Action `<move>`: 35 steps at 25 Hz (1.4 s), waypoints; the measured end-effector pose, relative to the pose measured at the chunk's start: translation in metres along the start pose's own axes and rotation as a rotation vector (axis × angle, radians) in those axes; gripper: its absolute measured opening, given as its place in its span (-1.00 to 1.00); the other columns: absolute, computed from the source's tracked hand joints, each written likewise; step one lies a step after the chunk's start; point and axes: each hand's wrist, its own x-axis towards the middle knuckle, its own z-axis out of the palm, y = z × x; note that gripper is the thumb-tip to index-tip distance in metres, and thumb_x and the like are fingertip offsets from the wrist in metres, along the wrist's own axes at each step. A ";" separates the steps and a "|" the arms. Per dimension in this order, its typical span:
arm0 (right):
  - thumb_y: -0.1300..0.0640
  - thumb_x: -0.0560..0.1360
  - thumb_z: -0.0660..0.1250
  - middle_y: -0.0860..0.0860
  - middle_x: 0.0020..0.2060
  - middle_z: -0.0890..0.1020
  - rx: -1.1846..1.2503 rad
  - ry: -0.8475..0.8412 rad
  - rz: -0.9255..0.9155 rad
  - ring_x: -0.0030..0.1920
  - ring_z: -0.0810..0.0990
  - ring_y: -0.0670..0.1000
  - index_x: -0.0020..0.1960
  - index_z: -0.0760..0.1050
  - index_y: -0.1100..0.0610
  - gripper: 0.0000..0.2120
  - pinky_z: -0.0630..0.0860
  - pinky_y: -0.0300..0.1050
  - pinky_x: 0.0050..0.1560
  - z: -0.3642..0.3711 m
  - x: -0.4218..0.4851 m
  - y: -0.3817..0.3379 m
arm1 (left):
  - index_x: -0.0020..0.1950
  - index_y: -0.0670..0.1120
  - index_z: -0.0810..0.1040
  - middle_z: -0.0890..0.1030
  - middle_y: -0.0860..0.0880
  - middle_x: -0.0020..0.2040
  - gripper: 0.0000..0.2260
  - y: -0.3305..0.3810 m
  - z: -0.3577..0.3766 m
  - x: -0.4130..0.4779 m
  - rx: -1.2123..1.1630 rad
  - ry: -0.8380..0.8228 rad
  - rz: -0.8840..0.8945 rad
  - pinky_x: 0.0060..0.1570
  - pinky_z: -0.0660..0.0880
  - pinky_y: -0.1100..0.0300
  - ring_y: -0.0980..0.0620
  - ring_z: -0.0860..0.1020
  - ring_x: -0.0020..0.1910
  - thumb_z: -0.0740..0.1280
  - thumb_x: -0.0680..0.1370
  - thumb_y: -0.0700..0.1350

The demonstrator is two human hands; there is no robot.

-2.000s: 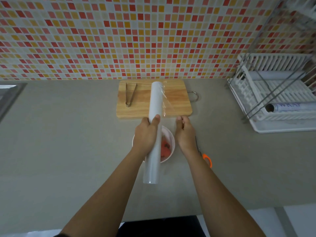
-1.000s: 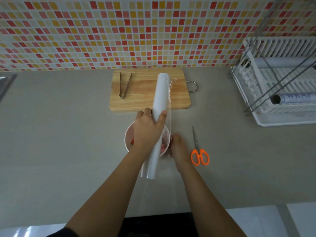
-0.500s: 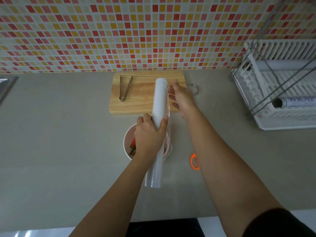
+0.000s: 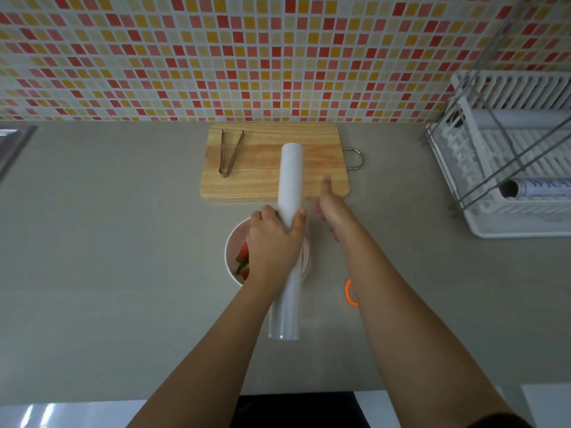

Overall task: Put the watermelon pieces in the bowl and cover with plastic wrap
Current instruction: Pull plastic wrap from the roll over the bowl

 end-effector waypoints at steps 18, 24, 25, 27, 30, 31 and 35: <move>0.06 0.62 0.02 0.27 0.01 0.58 0.022 0.293 -0.286 0.04 0.52 0.22 0.02 0.44 0.34 -0.63 0.29 -0.09 -0.11 0.034 -0.009 0.065 | -0.22 -0.08 0.51 0.51 0.03 -0.35 -0.62 -0.007 -0.019 -0.003 -0.217 -0.130 -0.274 -0.37 0.31 0.19 0.10 0.48 -0.34 0.07 0.60 0.11; 0.06 0.62 0.03 0.24 -0.07 0.59 0.044 0.285 -0.330 -0.05 0.53 0.18 -0.02 0.45 0.33 -0.63 0.30 -0.12 -0.15 0.035 -0.012 0.066 | 0.08 -0.11 0.30 0.47 0.08 -0.20 -0.46 -0.011 -0.027 0.002 -0.125 -0.264 -0.190 -0.24 0.48 0.10 0.11 0.51 -0.23 0.34 0.40 0.29; 0.06 0.62 0.03 0.23 -0.10 0.59 0.050 0.292 -0.338 -0.08 0.52 0.17 -0.03 0.45 0.33 -0.64 0.31 -0.12 -0.16 0.035 -0.014 0.066 | 0.05 -0.11 0.33 0.47 0.08 -0.20 -0.48 -0.013 -0.029 0.003 -0.088 -0.268 -0.180 -0.24 0.49 0.11 0.10 0.50 -0.23 0.38 0.39 0.27; 0.06 0.62 0.04 0.13 -0.23 0.56 0.061 0.314 -0.349 -0.18 0.48 0.12 -0.10 0.43 0.29 -0.66 0.24 -0.14 -0.24 0.034 -0.016 0.065 | -0.01 -0.10 0.44 0.53 0.05 -0.18 -0.59 -0.020 -0.036 0.005 -0.088 -0.273 -0.214 -0.27 0.48 0.15 0.10 0.52 -0.22 0.35 0.43 0.22; 0.07 0.62 0.05 -0.04 -0.38 0.43 0.057 0.332 -0.364 -0.27 0.41 0.04 -0.19 0.37 0.21 -0.70 0.12 -0.15 -0.36 0.034 -0.018 0.065 | -0.10 -0.09 0.60 0.66 -0.10 -0.13 -0.63 -0.028 -0.051 0.008 -0.396 -0.312 -0.416 -0.07 0.58 -0.05 -0.09 0.62 -0.15 0.23 0.46 0.19; 0.06 0.62 0.05 -0.03 -0.38 0.43 0.049 0.333 -0.369 -0.27 0.41 0.04 -0.18 0.38 0.22 -0.70 0.12 -0.15 -0.36 0.034 -0.018 0.065 | -0.05 -0.10 0.60 0.67 -0.14 -0.10 -0.61 -0.028 -0.054 0.008 -0.500 -0.320 -0.477 -0.01 0.57 -0.13 -0.14 0.63 -0.13 0.18 0.45 0.17; 0.06 0.62 0.05 0.06 -0.29 0.48 0.022 0.316 -0.388 -0.22 0.44 0.06 -0.13 0.42 0.26 -0.68 0.20 -0.15 -0.27 0.034 -0.018 0.065 | 0.11 -0.06 0.31 0.58 -0.10 -0.05 -0.52 -0.028 -0.056 0.000 -0.389 -0.285 -0.384 -0.08 0.60 -0.16 -0.14 0.63 -0.13 0.26 0.40 0.27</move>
